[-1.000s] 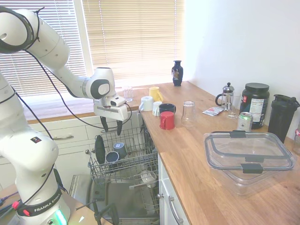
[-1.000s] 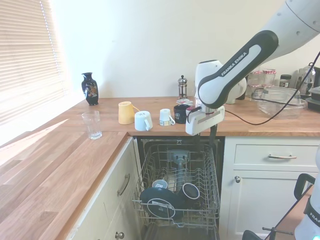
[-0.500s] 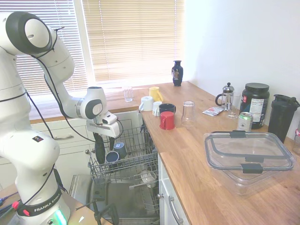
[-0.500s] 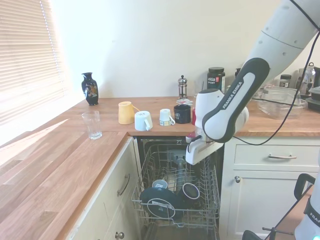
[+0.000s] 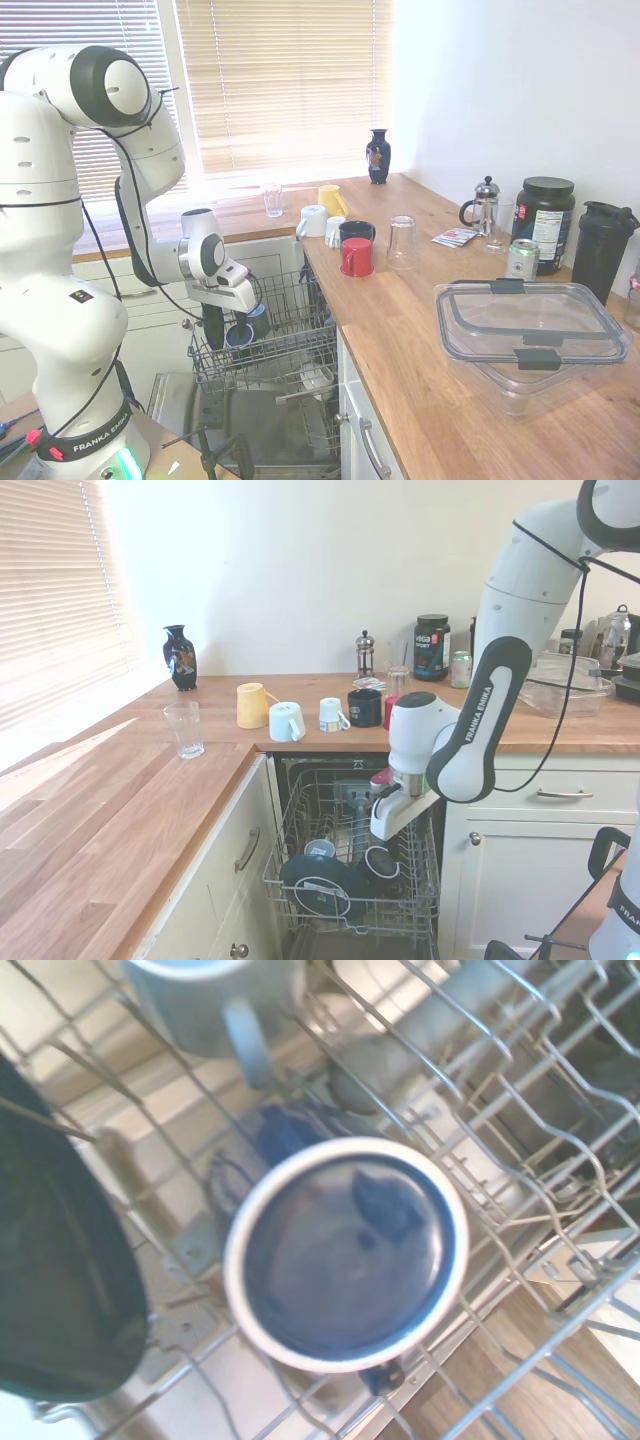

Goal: Unload a mug from dishwasher

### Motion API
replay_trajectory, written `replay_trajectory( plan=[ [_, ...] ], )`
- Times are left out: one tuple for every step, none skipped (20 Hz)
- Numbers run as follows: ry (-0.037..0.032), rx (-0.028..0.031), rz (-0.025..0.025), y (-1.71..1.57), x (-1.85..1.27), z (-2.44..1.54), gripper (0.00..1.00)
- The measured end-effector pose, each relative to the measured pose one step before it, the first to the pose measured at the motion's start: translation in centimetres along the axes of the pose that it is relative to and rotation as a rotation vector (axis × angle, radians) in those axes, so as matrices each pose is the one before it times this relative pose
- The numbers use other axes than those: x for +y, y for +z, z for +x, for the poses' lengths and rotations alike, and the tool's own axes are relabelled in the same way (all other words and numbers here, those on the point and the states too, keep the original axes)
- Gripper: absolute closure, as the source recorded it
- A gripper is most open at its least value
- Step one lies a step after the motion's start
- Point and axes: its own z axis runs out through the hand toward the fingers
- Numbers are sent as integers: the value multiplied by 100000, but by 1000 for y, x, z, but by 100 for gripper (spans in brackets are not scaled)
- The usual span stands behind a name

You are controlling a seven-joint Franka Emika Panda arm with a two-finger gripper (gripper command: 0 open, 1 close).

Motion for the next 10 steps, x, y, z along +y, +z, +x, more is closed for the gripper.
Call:
replay_trajectory(
  plan=[
    [59,66,313,500,192,-191,0],
    [-174,-151,245,497,170,-262,0],
    [-217,-204,220,471,172,-296,0],
    [-103,-80,197,371,187,-224,0],
    [-203,280,427,163,75,-120,0],
    [-308,433,386,55,56,-84,0],
    [-312,522,53,8,59,-108,0],
    [-151,553,-85,-4,20,-99,0],
    [-247,538,-124,-3,11,-101,0],
    [-216,499,-94,0,30,-80,0]
  ],
)
